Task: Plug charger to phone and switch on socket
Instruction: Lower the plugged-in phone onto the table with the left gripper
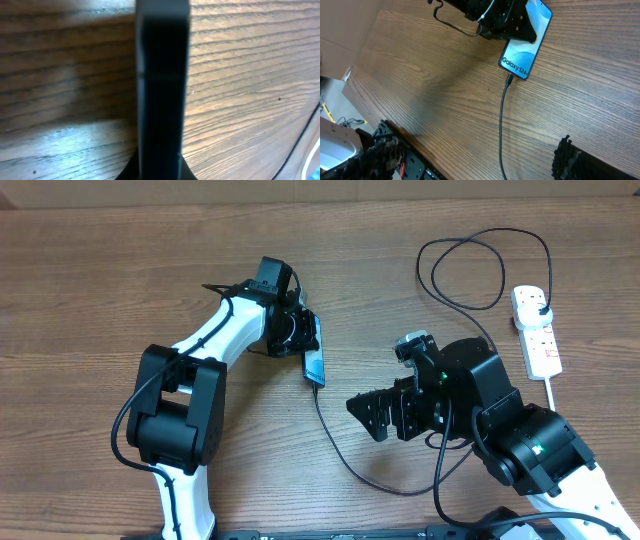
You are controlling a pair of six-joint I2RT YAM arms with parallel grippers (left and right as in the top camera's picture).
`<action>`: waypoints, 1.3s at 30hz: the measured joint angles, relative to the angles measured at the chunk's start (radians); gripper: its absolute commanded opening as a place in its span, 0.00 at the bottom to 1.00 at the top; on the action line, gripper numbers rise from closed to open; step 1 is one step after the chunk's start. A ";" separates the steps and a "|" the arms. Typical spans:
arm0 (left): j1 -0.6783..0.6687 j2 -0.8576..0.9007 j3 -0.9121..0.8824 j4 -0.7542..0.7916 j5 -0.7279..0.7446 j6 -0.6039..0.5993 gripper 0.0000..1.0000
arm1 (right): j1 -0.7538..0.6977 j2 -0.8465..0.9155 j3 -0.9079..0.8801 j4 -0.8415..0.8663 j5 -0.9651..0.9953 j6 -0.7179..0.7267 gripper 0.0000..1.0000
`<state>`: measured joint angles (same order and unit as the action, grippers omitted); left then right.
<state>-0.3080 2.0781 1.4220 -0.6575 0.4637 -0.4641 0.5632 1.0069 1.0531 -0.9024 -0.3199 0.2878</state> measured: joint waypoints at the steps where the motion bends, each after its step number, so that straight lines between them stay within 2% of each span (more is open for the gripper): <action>1: 0.000 0.000 0.000 -0.002 -0.005 0.000 0.10 | 0.000 0.000 0.000 0.000 0.003 0.000 1.00; 7: 0.000 0.000 0.001 -0.019 -0.035 0.001 0.24 | 0.000 0.000 0.000 -0.014 0.006 0.000 1.00; 14: 0.000 0.000 0.001 -0.028 -0.047 0.000 0.25 | 0.000 0.000 0.000 -0.025 0.006 0.000 1.00; 21: 0.000 0.000 0.001 -0.051 -0.053 0.004 0.47 | 0.000 0.000 0.000 -0.024 0.007 0.000 1.00; 26: 0.000 0.000 0.002 -0.080 -0.063 0.001 0.44 | 0.000 0.000 0.000 -0.025 0.006 0.000 1.00; 30: 0.000 0.000 0.002 -0.124 -0.101 0.002 0.49 | 0.000 0.000 0.000 -0.025 0.006 0.000 1.00; 36: 0.000 0.000 0.008 -0.169 -0.162 0.001 0.50 | 0.000 0.000 0.000 -0.025 0.006 0.000 1.00; 39: 0.001 0.000 0.012 -0.183 -0.183 0.002 0.54 | 0.000 0.000 0.000 -0.025 0.006 0.000 1.00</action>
<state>-0.3073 2.0781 1.4338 -0.8406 0.2806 -0.4625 0.5632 1.0069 1.0531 -0.9276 -0.3134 0.2878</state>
